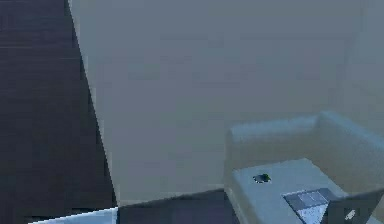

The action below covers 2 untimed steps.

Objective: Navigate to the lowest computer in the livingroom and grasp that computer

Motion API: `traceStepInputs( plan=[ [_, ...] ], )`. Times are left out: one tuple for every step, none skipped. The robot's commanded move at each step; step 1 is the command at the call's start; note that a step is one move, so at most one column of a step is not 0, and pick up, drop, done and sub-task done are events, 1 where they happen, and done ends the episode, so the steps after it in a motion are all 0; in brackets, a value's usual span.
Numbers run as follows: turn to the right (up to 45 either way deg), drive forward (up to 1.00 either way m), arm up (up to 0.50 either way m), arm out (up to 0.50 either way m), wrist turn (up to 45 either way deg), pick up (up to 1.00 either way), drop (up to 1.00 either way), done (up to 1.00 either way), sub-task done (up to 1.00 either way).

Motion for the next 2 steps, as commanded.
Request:
traceStepInputs(
  plan=[
    [-42.0,0.00,0.00,0.00,0.0,0.00,0.00,0.00,0.00],
    [45.0,0.00,0.00,0.00,0.0,0.00,0.00,0.00,0.00]
  ],
)
